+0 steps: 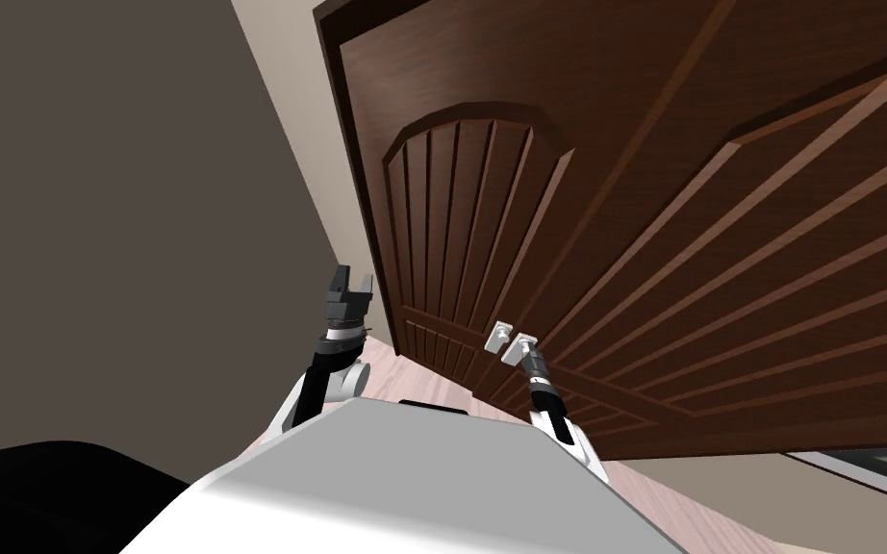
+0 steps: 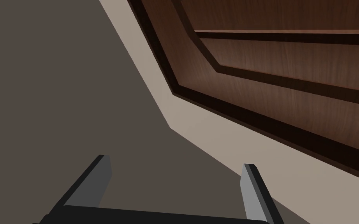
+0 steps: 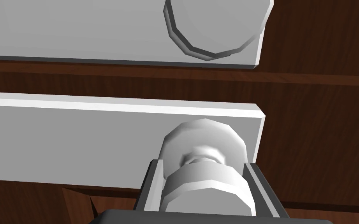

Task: Pull the door open

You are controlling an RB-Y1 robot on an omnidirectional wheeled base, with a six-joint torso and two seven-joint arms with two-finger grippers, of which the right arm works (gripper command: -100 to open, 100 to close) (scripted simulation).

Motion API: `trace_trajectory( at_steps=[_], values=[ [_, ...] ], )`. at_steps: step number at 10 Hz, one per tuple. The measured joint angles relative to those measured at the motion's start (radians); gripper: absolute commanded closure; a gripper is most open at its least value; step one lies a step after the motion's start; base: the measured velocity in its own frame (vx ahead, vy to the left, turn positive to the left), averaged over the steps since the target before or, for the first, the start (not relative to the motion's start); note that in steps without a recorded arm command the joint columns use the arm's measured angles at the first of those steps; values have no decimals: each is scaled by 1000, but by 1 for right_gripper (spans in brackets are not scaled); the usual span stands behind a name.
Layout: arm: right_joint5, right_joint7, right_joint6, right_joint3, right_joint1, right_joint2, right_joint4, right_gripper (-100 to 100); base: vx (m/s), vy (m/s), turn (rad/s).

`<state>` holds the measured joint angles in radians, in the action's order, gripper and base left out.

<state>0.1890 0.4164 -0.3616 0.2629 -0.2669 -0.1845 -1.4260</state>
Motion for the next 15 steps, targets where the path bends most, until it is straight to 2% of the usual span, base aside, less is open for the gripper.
trace_trajectory(
  at_steps=[3, 4, 5, 6, 7, 9, 12, 13, 15],
  values=[
    [-2, -2, -13, 10, -7, -4, 10, 100, -163, -61, -89],
    [-4, 1, -2, 19, -22, -10, 3, 100, -181, -86, -114],
    [-6, 2, 9, 30, -26, -17, 18, 100, -196, -65, -41],
    [-9, 6, 12, 36, -45, -24, 16, -100, -222, 13, 127],
    [-5, 13, 12, 23, -59, -23, -6, -100, -242, 57, 134],
    [3, 31, -12, -5, -62, -30, -14, -100, -172, 70, 75],
    [14, 60, -19, -45, -88, -35, -71, -100, -138, 54, 71],
    [14, 62, -20, -47, -88, -35, -72, -100, 65, -95, -111],
    [6, 52, -12, -22, -78, -40, -40, -100, 152, -138, -36]
  ],
)
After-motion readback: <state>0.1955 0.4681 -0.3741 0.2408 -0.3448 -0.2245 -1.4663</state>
